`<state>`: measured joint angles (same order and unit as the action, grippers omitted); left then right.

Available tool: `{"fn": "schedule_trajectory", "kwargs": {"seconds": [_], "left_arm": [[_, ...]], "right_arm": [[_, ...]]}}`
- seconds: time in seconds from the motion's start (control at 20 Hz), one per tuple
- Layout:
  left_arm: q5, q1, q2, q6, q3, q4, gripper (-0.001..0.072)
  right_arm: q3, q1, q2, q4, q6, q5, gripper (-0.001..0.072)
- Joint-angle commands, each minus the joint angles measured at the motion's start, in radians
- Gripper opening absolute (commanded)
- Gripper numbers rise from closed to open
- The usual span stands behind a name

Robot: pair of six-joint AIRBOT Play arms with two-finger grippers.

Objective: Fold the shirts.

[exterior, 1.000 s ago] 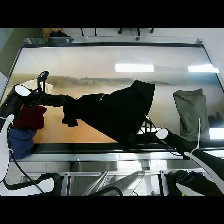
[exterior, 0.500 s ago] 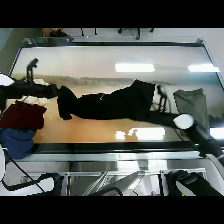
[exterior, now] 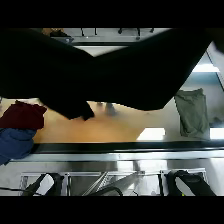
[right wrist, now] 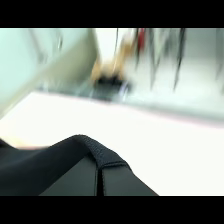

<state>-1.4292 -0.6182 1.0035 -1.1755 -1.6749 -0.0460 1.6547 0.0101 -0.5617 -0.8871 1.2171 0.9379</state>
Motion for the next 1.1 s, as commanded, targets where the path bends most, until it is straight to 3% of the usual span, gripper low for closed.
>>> {"fn": "schedule_trajectory", "kwargs": {"seconds": [0.0, 0.2, 0.35, 0.5, 0.7, 0.95, 1.05], "left_arm": [[0.018, -0.147, -0.108, -0.031, -0.127, 0.051, 0.0015], [0.014, -0.120, -0.101, -0.074, -0.292, -0.261, 0.0015], [0.005, -0.018, -0.039, -0.127, -0.350, -0.460, 0.0015], [-0.008, 0.161, 0.047, -0.113, -0.245, -0.515, 0.0015], [0.132, 0.439, 0.198, -0.126, -0.045, -0.906, 0.0015], [0.389, 0.580, 0.474, -0.127, 0.077, -0.953, 0.0015], [0.421, 0.602, 0.574, -0.127, 0.056, -0.952, 0.0016]], "right_arm": [[0.265, 0.015, -0.063, -0.019, -0.043, 0.022, 0.0021], [0.293, 0.015, -0.093, -0.065, -0.059, 0.035, 0.0020], [0.291, 0.015, -0.181, -0.135, -0.048, 0.129, 0.0020], [0.289, 0.015, -0.352, -0.132, -0.039, 0.259, 0.0020], [0.237, 0.015, -0.583, -0.135, -0.028, 0.300, 0.0020], [0.202, 0.016, -0.861, -0.142, -0.013, 0.265, 0.0020], [0.202, 0.016, -0.944, -0.142, 0.000, 0.194, 0.0021]]}}
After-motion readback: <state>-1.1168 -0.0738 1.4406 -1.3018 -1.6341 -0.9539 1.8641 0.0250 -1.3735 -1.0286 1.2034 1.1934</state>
